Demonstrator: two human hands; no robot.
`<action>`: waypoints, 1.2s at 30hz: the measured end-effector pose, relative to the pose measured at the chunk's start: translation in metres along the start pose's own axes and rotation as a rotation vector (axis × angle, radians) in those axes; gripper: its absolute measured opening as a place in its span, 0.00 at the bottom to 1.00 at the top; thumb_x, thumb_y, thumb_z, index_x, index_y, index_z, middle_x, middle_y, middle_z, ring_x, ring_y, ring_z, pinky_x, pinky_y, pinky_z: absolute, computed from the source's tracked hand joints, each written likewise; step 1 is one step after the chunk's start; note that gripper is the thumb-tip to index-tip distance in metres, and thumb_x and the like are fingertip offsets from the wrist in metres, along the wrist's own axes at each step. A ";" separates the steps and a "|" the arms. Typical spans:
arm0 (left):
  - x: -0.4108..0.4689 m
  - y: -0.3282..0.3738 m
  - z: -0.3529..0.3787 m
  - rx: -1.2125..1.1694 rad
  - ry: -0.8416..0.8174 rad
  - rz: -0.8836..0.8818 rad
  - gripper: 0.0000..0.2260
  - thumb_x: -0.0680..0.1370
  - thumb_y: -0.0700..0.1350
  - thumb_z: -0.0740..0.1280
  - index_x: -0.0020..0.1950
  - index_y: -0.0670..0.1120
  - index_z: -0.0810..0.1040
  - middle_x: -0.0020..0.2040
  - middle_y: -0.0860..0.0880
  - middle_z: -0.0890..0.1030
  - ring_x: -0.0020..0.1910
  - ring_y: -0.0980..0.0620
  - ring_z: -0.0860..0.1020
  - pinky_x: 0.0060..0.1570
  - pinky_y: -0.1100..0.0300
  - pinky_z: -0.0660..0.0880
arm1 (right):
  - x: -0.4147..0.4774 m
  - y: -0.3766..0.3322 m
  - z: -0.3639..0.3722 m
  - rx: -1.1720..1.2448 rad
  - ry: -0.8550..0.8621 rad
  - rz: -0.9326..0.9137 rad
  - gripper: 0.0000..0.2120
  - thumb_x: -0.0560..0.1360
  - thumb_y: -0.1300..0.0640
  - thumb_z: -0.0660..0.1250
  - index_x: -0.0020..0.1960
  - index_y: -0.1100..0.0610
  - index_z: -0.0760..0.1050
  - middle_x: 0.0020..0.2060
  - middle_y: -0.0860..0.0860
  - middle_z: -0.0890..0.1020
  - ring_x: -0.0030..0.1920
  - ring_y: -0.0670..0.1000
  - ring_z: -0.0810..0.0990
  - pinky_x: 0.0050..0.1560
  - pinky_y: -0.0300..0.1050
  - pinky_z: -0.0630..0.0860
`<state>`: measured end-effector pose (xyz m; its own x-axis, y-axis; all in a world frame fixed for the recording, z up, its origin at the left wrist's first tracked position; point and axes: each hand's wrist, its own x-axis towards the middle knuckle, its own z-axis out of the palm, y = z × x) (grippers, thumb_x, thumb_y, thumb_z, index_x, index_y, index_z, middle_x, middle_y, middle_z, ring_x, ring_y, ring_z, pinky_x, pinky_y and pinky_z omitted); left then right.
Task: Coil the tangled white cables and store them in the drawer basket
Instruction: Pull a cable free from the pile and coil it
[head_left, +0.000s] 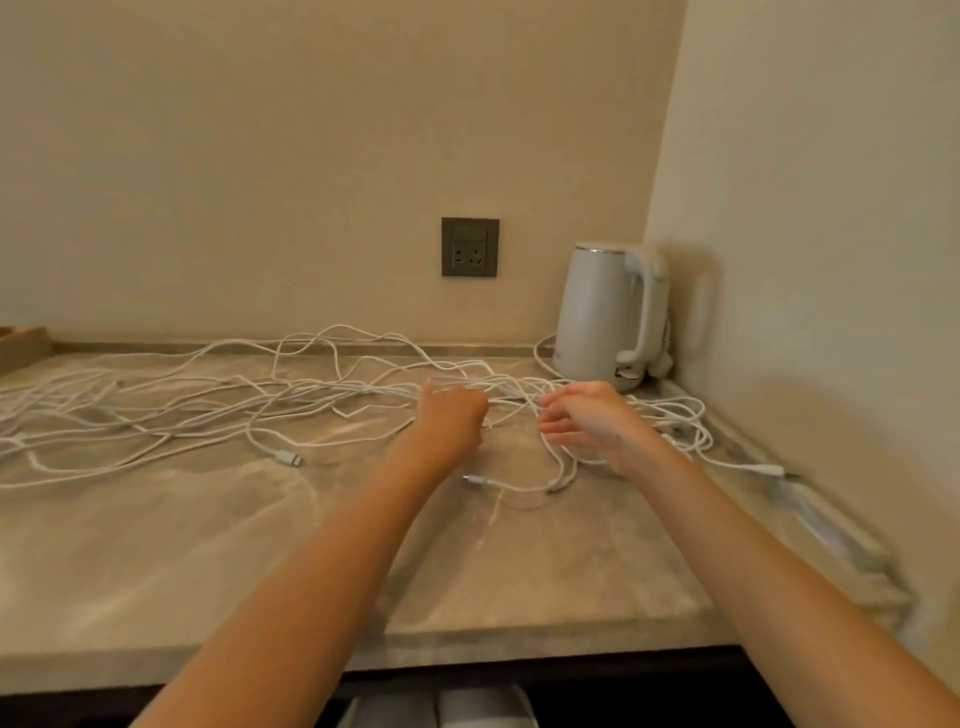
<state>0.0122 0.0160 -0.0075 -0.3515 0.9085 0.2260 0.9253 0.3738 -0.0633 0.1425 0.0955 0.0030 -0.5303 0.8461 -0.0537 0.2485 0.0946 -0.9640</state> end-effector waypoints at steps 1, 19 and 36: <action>0.006 -0.001 0.002 -0.094 0.007 -0.009 0.10 0.78 0.42 0.62 0.55 0.39 0.77 0.56 0.40 0.79 0.58 0.41 0.75 0.60 0.51 0.68 | 0.007 0.000 0.000 -0.009 -0.017 0.000 0.11 0.77 0.69 0.56 0.43 0.60 0.75 0.35 0.54 0.77 0.33 0.47 0.76 0.34 0.35 0.75; 0.054 -0.003 -0.019 -0.605 0.007 0.067 0.14 0.79 0.48 0.62 0.45 0.41 0.82 0.37 0.45 0.80 0.34 0.53 0.75 0.36 0.60 0.67 | 0.068 -0.011 -0.007 0.142 -0.052 -0.073 0.12 0.77 0.72 0.57 0.58 0.65 0.72 0.42 0.61 0.78 0.35 0.51 0.78 0.33 0.36 0.78; 0.082 0.071 0.016 -0.448 -0.076 0.319 0.17 0.74 0.31 0.61 0.61 0.40 0.76 0.60 0.41 0.77 0.60 0.44 0.74 0.58 0.58 0.68 | 0.054 0.036 -0.116 -0.493 0.210 -0.019 0.12 0.72 0.69 0.64 0.48 0.54 0.78 0.39 0.51 0.78 0.40 0.51 0.77 0.42 0.40 0.75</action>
<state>0.0471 0.1196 -0.0089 -0.0380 0.9808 0.1912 0.9516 -0.0229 0.3066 0.2165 0.2053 -0.0040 -0.3771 0.9240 0.0644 0.6189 0.3031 -0.7246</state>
